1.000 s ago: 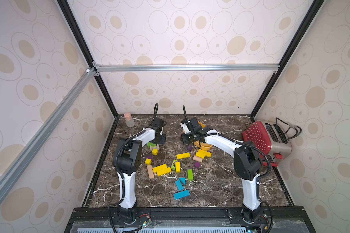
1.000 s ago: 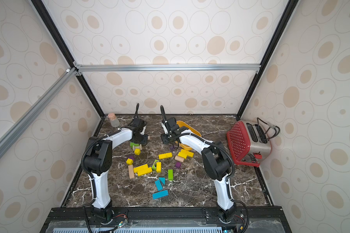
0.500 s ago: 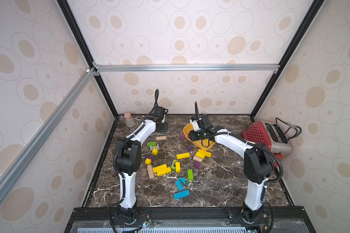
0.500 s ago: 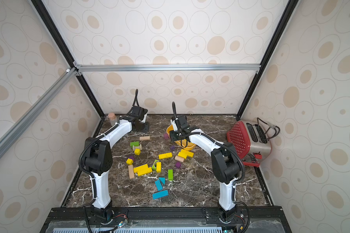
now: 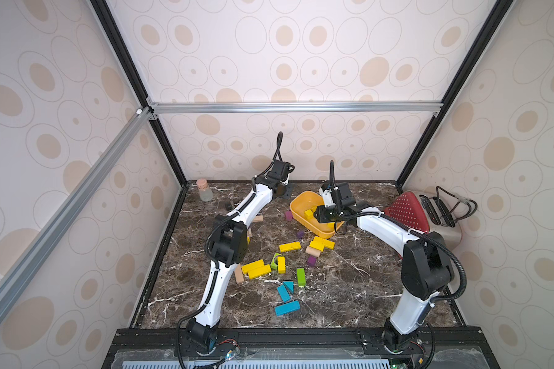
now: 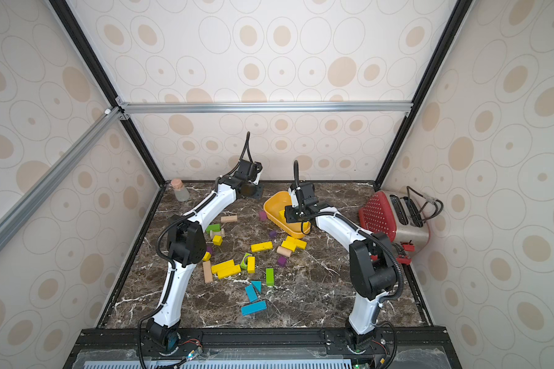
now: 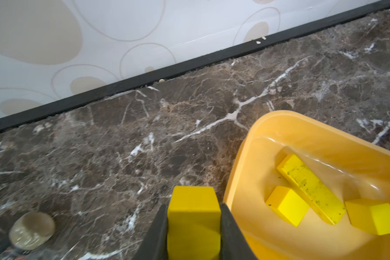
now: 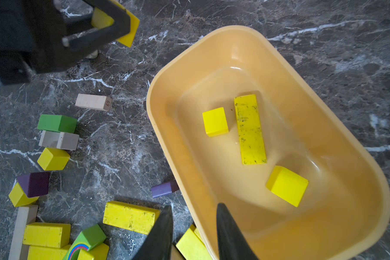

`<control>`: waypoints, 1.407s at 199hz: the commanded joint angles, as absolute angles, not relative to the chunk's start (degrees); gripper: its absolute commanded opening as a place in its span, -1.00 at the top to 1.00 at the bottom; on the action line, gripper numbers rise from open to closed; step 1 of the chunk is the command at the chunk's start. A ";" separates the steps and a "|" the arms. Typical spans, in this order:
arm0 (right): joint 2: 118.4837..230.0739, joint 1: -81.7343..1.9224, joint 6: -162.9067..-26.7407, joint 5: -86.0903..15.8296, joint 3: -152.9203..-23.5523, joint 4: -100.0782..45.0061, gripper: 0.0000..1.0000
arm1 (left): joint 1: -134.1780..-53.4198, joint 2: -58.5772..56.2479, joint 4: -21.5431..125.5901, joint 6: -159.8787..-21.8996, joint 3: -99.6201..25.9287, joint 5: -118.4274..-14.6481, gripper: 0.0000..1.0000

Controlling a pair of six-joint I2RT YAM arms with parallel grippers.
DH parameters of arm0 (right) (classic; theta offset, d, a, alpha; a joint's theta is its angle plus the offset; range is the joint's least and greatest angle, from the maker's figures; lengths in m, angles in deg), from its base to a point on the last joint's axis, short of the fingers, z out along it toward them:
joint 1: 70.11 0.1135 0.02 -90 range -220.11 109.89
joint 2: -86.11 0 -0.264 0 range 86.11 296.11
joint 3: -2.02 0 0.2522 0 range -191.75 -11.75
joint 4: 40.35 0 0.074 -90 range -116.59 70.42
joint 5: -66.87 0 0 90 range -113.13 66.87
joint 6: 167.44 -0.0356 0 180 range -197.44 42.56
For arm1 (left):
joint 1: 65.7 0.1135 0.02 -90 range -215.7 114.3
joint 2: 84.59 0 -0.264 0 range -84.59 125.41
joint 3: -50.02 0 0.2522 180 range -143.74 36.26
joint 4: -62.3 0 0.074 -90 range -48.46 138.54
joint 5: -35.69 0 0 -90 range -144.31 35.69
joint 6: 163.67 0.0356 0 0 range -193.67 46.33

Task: Pick out the yellow building blocks
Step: Place the building block in the storage box.

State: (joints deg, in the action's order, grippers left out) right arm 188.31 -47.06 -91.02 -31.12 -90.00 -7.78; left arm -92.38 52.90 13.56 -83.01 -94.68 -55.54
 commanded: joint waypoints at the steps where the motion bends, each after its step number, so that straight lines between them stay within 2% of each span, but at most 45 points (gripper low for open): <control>1: 186.13 -47.94 -90.65 -31.66 -89.66 -7.61 0.31 | -94.59 53.04 15.34 -81.82 -98.35 -56.13 0.41; 106: 184.66 -48.26 -90.56 -30.14 -87.39 -7.57 0.32 | -98.66 61.29 23.77 -82.27 -102.43 -65.49 0.40; 207: 181.96 -48.31 -89.86 -27.68 -84.47 -7.42 0.31 | -98.84 65.65 24.16 -82.38 -104.98 -66.31 0.31; 231: 181.74 -48.27 -90.40 -27.62 -84.21 -8.03 0.31 | -98.86 65.68 23.60 -82.26 -105.15 -62.49 0.19; 261: 181.67 -48.31 -90.42 -28.04 -85.12 -7.40 0.30 | -98.70 65.29 22.72 -82.86 -105.50 -60.17 -0.24; 280: 180.80 -48.31 -90.71 -29.25 -86.61 -5.75 0.30 | -98.66 63.56 22.22 -83.04 -105.04 -60.14 -0.25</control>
